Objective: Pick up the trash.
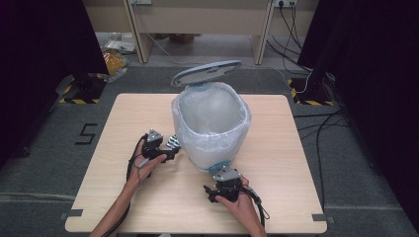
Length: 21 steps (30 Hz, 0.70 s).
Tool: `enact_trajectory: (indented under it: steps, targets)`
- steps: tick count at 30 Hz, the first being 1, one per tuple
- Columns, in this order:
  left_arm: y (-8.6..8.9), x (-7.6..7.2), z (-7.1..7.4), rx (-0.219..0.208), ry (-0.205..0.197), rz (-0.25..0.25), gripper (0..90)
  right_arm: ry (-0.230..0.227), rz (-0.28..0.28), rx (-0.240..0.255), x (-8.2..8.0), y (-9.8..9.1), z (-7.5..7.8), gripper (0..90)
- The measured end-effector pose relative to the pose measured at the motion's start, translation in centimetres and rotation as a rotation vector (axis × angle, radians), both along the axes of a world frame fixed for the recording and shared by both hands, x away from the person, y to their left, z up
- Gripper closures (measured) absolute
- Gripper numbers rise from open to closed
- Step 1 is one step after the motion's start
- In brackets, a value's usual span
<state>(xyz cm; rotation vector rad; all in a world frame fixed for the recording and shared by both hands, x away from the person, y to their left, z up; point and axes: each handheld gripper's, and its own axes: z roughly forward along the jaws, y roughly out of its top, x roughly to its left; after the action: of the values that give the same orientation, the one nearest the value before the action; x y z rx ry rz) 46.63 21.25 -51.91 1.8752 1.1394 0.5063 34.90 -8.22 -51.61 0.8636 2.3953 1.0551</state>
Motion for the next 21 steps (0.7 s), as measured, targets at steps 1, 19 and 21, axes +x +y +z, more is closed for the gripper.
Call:
enact_trajectory:
  steps: [1, 19, 21]
  targets:
    - [-0.1, 0.1, 0.1, 0.019, 0.008, 0.005, 15.0, 0.003, -0.004, -0.002, 0.0, 0.0, 0.0, 19.3]
    - [-1.6, 1.9, -0.3, 0.06, 0.094, 0.024, 17.1, 0.006, -0.005, -0.005, -0.1, 0.1, 0.0, 19.2]
    - [-1.8, 2.0, -0.2, 0.108, 0.08, 0.032, 27.6, 0.004, -0.003, -0.007, -0.1, 0.1, 0.0, 19.0]
